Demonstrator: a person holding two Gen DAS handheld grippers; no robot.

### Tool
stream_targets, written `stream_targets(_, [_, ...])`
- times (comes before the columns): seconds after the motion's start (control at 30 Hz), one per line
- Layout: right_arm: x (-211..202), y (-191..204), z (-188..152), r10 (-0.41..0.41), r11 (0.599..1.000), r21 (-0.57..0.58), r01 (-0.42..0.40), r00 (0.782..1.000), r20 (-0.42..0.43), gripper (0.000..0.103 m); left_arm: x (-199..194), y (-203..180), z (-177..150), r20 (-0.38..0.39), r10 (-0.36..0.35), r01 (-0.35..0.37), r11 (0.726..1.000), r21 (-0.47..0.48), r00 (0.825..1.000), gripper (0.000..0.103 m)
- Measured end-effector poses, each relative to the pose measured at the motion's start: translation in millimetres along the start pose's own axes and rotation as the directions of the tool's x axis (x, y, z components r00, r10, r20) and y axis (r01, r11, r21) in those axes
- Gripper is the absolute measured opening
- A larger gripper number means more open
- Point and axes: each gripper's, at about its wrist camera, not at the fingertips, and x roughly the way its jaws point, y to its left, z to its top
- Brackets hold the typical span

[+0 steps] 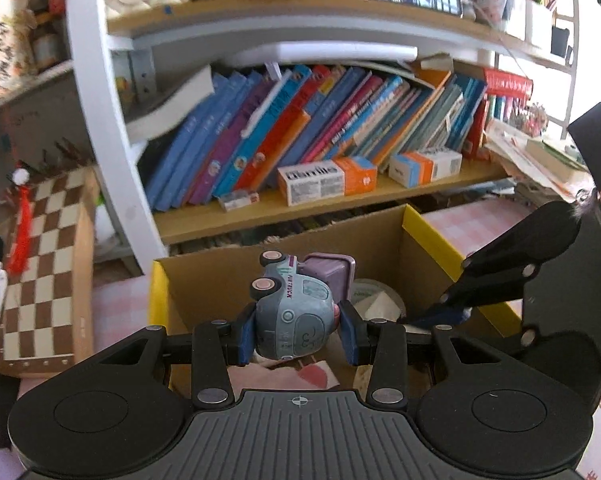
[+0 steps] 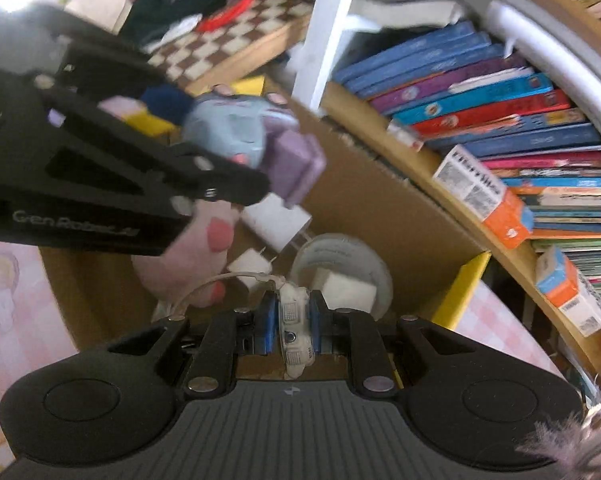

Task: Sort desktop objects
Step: 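Carry the toy car into the yellow box with the left tool while the right tool carries the watch in, then open both tools to drop the toy car and watch into the box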

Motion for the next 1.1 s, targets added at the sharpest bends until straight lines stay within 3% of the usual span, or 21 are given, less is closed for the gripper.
stream_targets(0.23, [20, -3, -6, 0.060, 0.998, -0.001, -0.060, 0.996, -0.069, 0.016, 29, -5, 4, -0.062, -0.018, 0.019, 1.000, 0.004, 0.998, 0.039])
stream_targets(0.7, [19, -4, -5, 0.102, 0.995, 0.011, -0.101, 0.992, -0.076, 0.017, 52, -11, 6, -0.159, -0.040, 0.045, 0.999, 0.026, 0.986, 0.040])
stream_targets(0.77, [16, -3, -5, 0.096, 0.995, 0.014, -0.095, 0.993, -0.063, 0.028, 52, -11, 5, -0.163, -0.044, 0.050, 0.998, 0.029, 0.986, 0.041])
stream_targets(0.93, [6, -2, -3, 0.067, 0.997, 0.027, -0.067, 0.997, -0.024, 0.034, 44, -14, 4, -0.147, -0.043, 0.049, 0.998, 0.042, 0.988, 0.042])
stream_targets(1.1, [-14, -4, -3, 0.034, 0.998, 0.060, -0.036, 0.998, 0.047, 0.043, 25, -18, 6, -0.100, -0.018, 0.024, 0.998, 0.057, 0.995, 0.054])
